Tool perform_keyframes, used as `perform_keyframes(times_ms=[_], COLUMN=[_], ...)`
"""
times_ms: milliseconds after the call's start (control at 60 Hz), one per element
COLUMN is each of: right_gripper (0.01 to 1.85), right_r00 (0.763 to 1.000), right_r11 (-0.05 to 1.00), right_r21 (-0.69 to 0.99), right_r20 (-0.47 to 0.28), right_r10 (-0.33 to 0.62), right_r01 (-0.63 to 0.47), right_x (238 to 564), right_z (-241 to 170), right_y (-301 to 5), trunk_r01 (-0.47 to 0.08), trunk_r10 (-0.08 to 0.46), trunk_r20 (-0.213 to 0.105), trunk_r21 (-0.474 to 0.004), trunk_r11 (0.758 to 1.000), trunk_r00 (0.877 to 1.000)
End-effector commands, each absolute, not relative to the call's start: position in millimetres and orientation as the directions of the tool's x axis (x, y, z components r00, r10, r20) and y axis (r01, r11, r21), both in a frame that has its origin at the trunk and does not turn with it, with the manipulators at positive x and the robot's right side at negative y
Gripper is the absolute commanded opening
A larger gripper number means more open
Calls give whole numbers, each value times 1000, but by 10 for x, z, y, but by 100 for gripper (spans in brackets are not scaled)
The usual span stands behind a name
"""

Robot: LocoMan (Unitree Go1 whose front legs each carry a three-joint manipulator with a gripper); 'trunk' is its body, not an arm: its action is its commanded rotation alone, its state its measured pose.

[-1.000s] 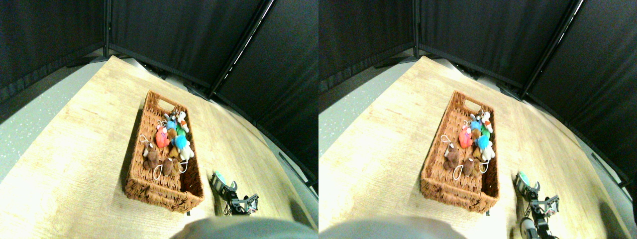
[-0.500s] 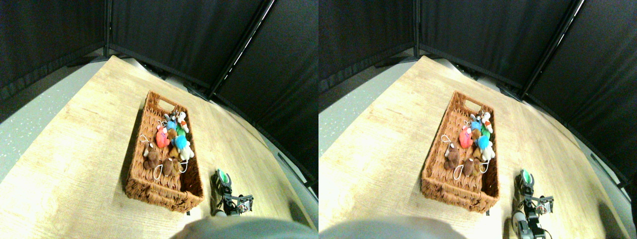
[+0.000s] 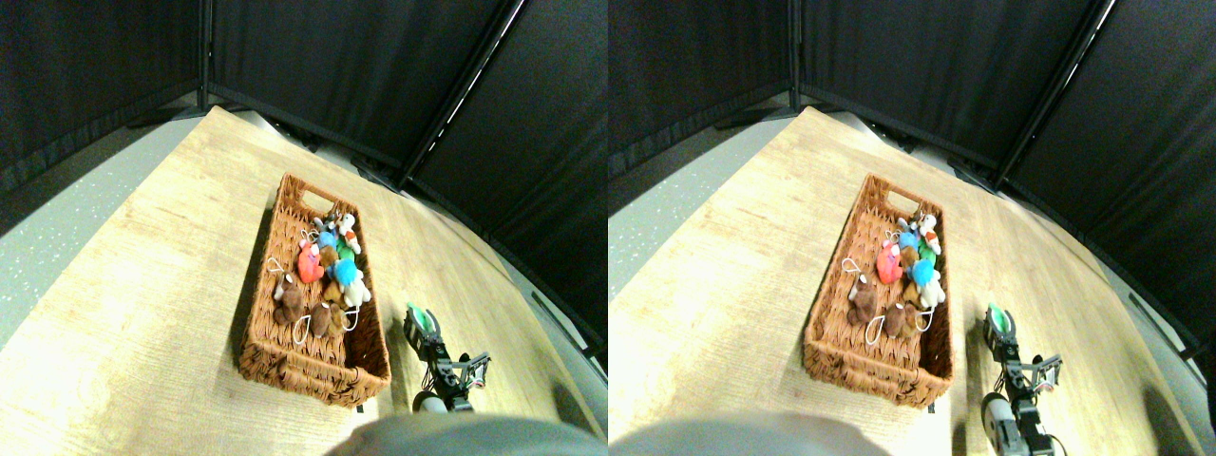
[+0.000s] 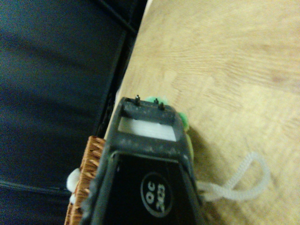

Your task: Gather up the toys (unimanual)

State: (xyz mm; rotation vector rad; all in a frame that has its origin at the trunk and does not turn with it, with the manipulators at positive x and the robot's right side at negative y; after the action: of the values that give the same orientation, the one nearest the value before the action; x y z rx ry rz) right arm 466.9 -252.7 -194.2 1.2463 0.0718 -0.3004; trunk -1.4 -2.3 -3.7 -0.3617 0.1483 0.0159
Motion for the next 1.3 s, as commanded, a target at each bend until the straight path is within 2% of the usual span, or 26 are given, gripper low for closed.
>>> perform_keyframes(times_ms=[17,167,217,300,333,450,483,733,850,1017,1100,1300], right_gripper=[6,6,6,6,6,6,6,6,6,6,6,6], right_r00=[980,984,987,986,984,981,978,968,947,944,934,921], right_r11=[281,296,308,306,300,312,296,311,299,294,237,240], right_r21=[941,938,939,940,943,940,947,945,951,952,964,959], right_r20=[-162,-171,-162,-165,-170,-173,-169,-167,-169,-169,-194,-226], right_r10=[-112,-59,0,23,62,84,120,187,272,285,300,317], right_r01=[188,181,154,151,144,139,127,103,84,81,124,152], right_x=[4720,4762,4772,4782,4796,4799,4802,4819,4821,4793,4764,4727], right_z=[-1750,-1617,-1563,-1500,-1474,-1408,-1391,-1260,-1209,-1190,-1213,-1332], right_y=[-2407,-2261,-2200,-2136,-2108,-2022,-1983,-1728,-1592,-1390,-1296,-1191], trunk_r01=[-50,-54,-55,-59,-61,-71,-75,-109,-125,-142,-147,-162], trunk_r10=[-4,2,3,7,10,20,25,61,79,98,104,119], trunk_r20=[-144,-139,-136,-133,-133,-129,-127,-121,-121,-117,-116,-118], trunk_r21=[-367,-377,-381,-388,-391,-405,-410,-435,-448,-464,-472,-493], trunk_r11=[929,925,923,920,918,911,909,894,885,874,869,855], trunk_r00=[990,990,991,991,991,992,992,991,990,988,988,986])
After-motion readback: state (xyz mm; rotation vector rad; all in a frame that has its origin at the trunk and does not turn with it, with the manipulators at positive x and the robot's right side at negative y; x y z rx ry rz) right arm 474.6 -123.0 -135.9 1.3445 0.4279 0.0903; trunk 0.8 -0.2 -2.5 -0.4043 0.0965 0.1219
